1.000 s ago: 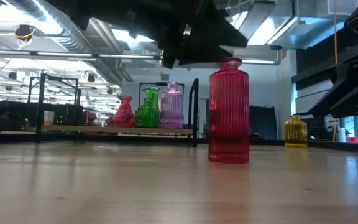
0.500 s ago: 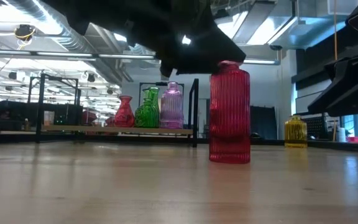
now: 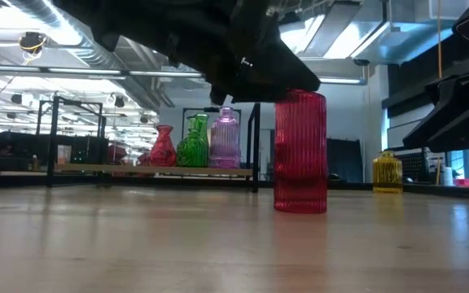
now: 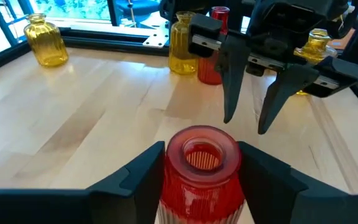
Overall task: Sort vases onto shelf
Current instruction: Put the bottom red vase on the shelf aligned with the other red vase
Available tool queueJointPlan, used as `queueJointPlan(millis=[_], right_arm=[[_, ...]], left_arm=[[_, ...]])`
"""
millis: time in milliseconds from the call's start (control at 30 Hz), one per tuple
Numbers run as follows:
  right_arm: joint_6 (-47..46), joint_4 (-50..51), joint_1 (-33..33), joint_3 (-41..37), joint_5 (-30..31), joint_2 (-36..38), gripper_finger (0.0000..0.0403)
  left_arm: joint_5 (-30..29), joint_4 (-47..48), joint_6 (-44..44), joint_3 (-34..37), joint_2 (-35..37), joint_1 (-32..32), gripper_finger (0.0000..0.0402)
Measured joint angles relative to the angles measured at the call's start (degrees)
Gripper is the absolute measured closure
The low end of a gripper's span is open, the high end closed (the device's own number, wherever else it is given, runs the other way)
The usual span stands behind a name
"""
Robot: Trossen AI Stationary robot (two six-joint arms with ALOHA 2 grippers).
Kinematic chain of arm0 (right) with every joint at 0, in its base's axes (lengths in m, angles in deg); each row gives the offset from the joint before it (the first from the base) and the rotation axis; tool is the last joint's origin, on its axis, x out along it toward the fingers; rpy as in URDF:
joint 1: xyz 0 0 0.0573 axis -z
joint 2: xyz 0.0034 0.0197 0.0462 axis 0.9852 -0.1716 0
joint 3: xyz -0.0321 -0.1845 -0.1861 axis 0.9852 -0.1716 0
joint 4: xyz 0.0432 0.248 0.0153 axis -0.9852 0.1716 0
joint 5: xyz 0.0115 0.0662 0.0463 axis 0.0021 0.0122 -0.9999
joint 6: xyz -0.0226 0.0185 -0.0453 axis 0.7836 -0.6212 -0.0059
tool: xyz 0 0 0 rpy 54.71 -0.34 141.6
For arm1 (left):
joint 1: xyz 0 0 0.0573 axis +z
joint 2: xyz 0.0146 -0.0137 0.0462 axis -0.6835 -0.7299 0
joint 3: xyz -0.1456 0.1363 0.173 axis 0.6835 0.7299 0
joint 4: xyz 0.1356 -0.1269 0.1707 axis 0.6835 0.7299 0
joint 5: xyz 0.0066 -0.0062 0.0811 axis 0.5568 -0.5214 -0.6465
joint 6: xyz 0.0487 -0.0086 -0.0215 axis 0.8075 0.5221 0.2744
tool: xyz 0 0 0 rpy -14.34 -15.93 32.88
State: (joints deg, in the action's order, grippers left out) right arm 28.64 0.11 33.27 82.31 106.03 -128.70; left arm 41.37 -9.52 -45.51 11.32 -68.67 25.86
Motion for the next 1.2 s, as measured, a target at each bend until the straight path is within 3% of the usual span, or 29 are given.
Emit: queueJointPlan(millis=[200,667,833,1200], right_arm=[[0.0,0.0,0.0,0.0,0.0,0.0,0.0249],[0.0,0.4,0.0,0.0,0.0,0.0,0.0249],[0.0,0.4,0.0,0.0,0.0,0.0,0.0249],[-0.5,0.4,0.0,0.0,0.0,0.0,0.0249]], left_arm=[[-0.1,0.1,0.2,0.0,0.0,0.0,0.0253],[-1.7,2.5,0.6,0.2,3.3,-1.3,0.0248],[-4.6,9.3,0.5,0.2,8.7,-3.4,0.0246],[-19.2,31.7,-3.9,0.1,23.9,-9.2,0.0244]])
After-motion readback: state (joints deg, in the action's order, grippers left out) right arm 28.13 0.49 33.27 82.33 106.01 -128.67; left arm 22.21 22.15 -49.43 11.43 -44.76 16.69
